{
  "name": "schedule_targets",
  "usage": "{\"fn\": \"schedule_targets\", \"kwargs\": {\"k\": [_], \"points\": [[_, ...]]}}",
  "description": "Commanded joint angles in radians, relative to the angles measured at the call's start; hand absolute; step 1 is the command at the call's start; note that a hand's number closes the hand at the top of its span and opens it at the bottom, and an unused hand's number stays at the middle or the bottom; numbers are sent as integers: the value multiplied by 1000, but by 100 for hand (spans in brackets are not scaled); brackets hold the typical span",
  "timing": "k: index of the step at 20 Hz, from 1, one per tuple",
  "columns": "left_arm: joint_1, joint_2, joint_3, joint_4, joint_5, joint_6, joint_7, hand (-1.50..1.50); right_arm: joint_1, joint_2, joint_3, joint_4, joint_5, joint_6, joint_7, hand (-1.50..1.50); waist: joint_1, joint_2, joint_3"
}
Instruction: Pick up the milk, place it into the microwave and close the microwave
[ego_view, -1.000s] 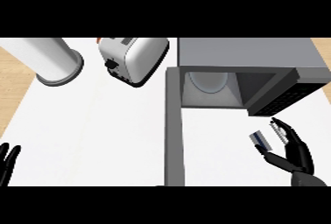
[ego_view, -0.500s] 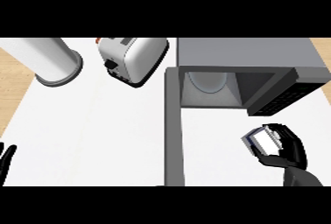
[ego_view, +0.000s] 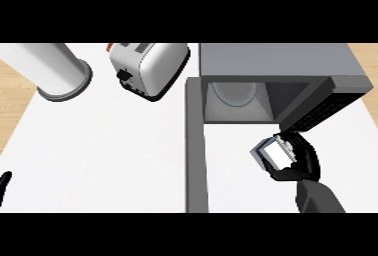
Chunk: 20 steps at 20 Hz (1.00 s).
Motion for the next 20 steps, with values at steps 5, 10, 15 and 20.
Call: {"fn": "schedule_targets", "kwargs": {"k": [5,10,15,20], "points": [[77,-13,53,51,5,-78,-99,-150,138,116,139,-375,2,-10,165,150,-7,-5,-2],[38,12,77,41,36,-59,-52,-150,315,126,311,-741,-40,-90,333,150,-20,-8,-2],[30,2,61,-2,84,-62,16,-150,503,127,437,-1066,-124,-171,516,150,-12,-1,0],[37,19,125,89,89,-122,-61,-150,540,128,581,-1240,-120,-381,653,150,-3,1,0]]}}
